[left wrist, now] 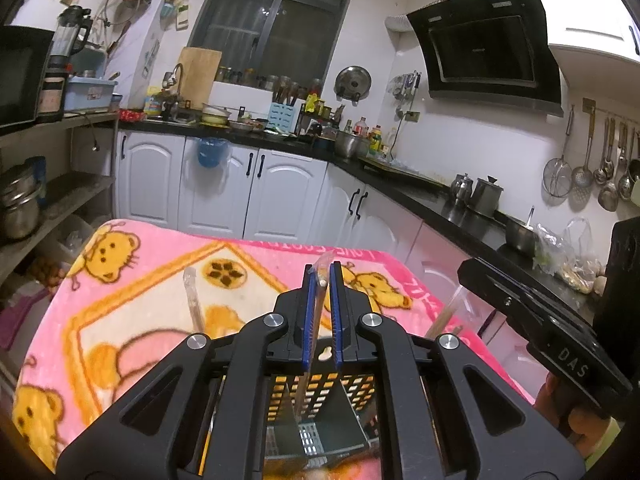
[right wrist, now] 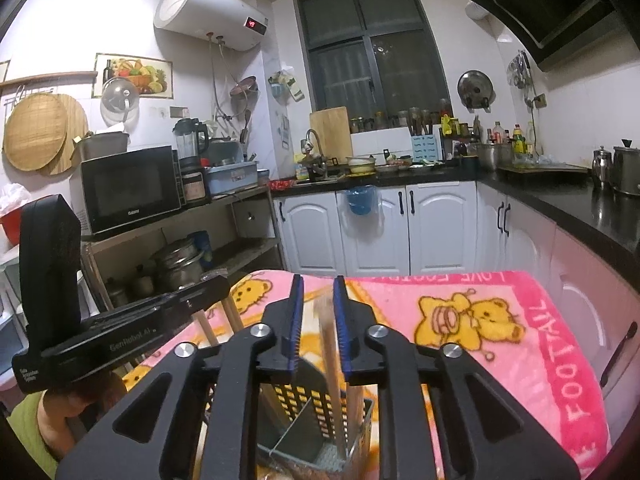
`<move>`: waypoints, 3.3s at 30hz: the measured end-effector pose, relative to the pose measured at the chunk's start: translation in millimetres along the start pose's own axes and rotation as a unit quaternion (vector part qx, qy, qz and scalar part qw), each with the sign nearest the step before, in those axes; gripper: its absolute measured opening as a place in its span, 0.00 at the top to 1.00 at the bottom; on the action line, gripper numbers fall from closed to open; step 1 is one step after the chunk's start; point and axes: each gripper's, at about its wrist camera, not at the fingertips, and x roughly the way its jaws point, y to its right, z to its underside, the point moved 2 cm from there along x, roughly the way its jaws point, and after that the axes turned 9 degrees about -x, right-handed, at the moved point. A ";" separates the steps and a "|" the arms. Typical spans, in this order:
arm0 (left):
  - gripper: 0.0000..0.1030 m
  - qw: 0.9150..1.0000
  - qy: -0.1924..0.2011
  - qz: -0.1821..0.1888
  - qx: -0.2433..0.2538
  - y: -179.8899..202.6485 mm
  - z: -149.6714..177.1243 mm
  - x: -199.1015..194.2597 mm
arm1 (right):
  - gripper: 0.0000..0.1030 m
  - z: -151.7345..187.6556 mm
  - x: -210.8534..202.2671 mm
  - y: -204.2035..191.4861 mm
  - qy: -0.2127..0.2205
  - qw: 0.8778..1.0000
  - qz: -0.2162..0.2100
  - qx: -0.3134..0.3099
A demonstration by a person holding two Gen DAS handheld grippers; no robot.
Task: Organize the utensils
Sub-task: 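Lower the chopsticks into the caddy and open both grippers, then withdraw both open grippers from the caddy, then lower the left gripper onto a wrapped chopstick and close while the right gripper grasps another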
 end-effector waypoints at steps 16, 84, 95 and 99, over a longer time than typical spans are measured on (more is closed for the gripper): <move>0.84 1.000 -0.028 -0.011 -0.003 -6.2 11.8 -13.1 | 0.74 11.6 -26.6 -0.6 -0.013 1.000 0.006 0.010; 0.17 0.990 -0.103 -0.096 -0.005 -32.1 110.7 -65.8 | 0.58 115.7 -80.4 -45.6 -0.165 0.986 -0.025 -0.011; 0.14 0.983 -0.135 -0.123 0.008 -40.2 130.0 -51.7 | 0.58 145.8 -62.1 -54.0 -0.225 0.973 -0.038 -0.018; 0.14 0.981 -0.150 -0.126 0.011 -43.1 137.2 -44.7 | 0.58 155.6 -54.4 -56.6 -0.246 0.968 -0.041 -0.019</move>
